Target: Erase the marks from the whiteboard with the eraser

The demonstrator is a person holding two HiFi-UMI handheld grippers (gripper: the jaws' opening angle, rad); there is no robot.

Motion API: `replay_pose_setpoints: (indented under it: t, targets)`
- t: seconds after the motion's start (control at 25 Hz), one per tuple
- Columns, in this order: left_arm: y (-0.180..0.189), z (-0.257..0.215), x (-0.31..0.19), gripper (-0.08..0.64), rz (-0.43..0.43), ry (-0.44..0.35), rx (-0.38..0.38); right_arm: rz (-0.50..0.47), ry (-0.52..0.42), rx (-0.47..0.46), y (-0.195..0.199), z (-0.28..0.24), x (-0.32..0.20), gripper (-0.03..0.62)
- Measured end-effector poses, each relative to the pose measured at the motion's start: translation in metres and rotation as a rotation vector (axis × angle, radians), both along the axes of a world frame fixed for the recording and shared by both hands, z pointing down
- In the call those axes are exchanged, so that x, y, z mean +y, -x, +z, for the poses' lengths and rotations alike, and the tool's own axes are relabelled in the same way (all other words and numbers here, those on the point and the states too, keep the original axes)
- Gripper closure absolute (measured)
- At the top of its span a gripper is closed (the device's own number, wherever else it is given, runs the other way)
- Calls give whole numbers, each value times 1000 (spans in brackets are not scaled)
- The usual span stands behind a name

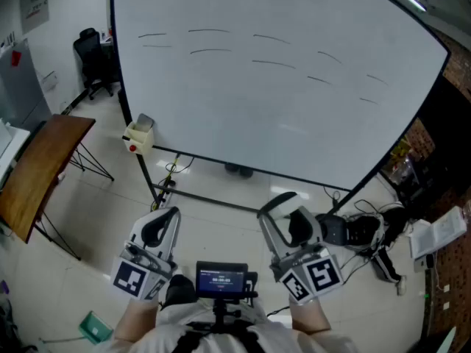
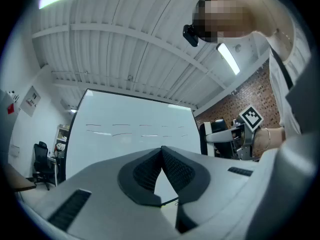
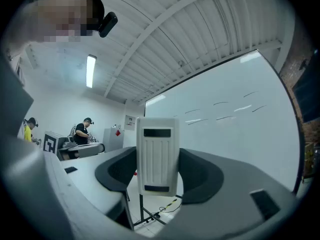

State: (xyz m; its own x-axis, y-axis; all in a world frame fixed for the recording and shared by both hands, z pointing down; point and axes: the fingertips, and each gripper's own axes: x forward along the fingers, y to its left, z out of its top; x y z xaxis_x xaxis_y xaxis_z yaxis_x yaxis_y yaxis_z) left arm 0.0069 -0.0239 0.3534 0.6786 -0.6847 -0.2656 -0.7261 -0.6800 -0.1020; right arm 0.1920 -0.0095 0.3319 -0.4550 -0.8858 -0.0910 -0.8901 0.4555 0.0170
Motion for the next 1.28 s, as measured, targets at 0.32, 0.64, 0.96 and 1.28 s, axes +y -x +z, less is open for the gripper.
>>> replay_pose_setpoints:
  t: [0.32, 0.64, 0.96, 1.28]
  targets:
    - [62, -6, -87, 560, 45, -13, 9, 46, -19, 3, 60, -4, -82, 336]
    - [122, -27, -181, 560, 98, -67, -8, 144, -64, 9, 116, -22, -165, 336]
    - [118, -22, -206, 560, 186, -61, 0, 272, -128, 79, 113, -36, -185, 336]
    - [120, -15, -232, 560, 214, -50, 27, 366, -201, 189, 121, -71, -232, 336]
